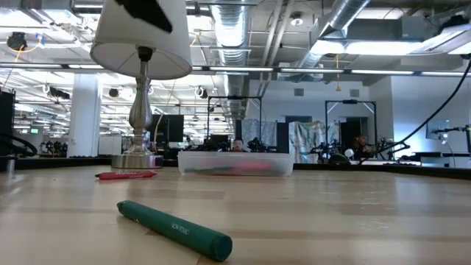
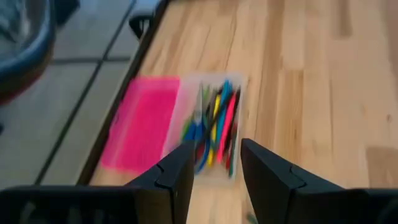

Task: Pick & place school supplies into a supply box
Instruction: Put the green crayon into the pink supply box

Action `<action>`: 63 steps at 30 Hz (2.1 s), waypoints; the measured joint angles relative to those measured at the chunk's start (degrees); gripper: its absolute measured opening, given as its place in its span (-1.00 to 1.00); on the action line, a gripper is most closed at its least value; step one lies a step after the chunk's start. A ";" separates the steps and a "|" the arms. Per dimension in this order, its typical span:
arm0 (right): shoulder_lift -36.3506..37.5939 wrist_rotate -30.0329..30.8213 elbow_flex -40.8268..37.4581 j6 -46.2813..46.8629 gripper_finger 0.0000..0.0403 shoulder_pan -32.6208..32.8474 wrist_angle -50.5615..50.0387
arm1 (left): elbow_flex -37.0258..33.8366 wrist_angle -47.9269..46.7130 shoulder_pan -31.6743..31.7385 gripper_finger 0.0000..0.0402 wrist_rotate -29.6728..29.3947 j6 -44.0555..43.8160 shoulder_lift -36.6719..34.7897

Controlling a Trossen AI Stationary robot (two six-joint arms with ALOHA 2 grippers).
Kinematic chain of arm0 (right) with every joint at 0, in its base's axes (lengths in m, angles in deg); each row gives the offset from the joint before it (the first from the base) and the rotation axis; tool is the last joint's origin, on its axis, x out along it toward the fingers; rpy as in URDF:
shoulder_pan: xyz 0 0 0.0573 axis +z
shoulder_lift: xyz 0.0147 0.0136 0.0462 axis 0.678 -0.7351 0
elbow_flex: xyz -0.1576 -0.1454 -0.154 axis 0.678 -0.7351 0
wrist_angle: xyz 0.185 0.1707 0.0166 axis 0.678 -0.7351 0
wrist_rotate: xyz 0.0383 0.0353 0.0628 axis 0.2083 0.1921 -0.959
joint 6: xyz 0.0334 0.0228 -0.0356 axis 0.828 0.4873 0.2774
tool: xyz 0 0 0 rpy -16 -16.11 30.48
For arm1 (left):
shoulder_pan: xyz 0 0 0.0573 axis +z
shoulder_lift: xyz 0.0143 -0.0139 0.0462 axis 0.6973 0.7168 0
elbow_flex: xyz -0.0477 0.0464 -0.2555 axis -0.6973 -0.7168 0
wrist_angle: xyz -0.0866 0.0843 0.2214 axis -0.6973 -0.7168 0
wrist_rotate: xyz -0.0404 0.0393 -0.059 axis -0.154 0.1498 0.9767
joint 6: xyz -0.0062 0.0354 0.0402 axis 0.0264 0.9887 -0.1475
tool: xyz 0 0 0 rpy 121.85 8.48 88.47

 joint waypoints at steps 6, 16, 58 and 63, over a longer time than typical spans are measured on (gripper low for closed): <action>-0.29 -0.02 -4.39 0.31 -0.52 -0.03 4.67 | -8.98 1.81 0.24 -0.37 4.46 -4.77 -1.97; -1.33 -0.08 -11.47 0.35 -0.52 -0.02 14.31 | -27.06 13.59 1.56 -0.37 9.62 -13.87 -2.97; -9.23 -0.17 -15.14 -1.29 -0.52 -1.03 24.48 | -38.11 33.83 1.01 -0.37 13.99 -14.00 9.53; -9.23 -0.17 -15.14 -1.19 -0.52 -1.03 24.47 | -38.09 34.30 1.01 -0.37 13.73 -14.25 9.51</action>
